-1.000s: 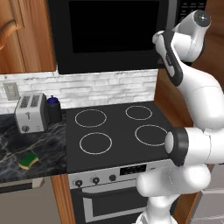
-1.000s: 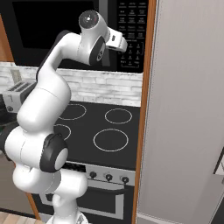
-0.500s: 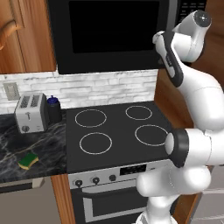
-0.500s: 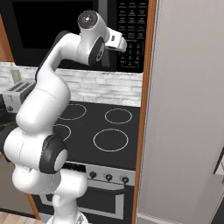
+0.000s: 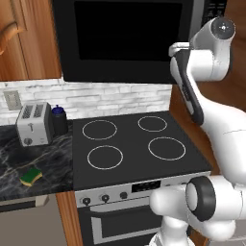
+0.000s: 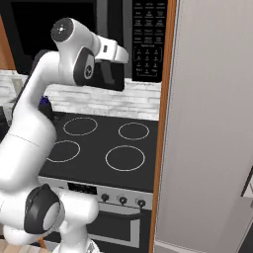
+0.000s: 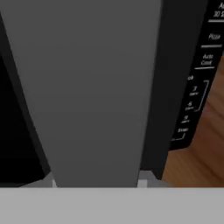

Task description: Place the sponge inside the microwave to prepare for sanitizing.

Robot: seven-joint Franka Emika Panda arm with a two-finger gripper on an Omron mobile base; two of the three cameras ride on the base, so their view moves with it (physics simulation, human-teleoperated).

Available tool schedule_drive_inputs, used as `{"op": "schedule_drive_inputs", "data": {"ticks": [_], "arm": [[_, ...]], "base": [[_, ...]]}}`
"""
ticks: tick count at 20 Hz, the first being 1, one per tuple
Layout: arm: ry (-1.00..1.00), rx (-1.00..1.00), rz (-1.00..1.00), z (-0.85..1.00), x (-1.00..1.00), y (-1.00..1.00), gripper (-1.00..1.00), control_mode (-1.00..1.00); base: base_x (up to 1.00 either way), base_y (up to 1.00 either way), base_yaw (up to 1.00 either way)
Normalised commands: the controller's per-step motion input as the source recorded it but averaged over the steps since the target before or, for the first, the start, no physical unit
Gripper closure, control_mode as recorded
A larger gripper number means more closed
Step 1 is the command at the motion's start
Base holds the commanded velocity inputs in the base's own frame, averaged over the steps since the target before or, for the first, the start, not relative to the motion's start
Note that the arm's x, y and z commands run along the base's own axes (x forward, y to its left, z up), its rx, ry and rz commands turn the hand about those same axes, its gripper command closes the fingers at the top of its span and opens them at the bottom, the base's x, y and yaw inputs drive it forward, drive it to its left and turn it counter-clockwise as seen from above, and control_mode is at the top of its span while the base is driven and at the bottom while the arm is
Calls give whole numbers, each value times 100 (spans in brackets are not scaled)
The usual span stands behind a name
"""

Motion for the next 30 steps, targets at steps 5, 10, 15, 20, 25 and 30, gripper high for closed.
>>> {"op": "schedule_drive_inputs", "data": {"ticks": [5,10,15,20,25,30], "arm": [[1,-17,-14,1,-100,55,100,-100],[2,-12,-13,5,-100,49,100,-100],[0,-10,-15,-1,-100,69,100,-100],[-3,-1,-17,-21,-85,69,100,-100],[0,0,-23,-13,-40,69,-100,-100],[0,0,-15,-4,-23,42,-100,-100]], "base": [[0,0,0],[0,0,0],[0,0,0],[0,0,0],[0,0,0],[0,0,0]]}}
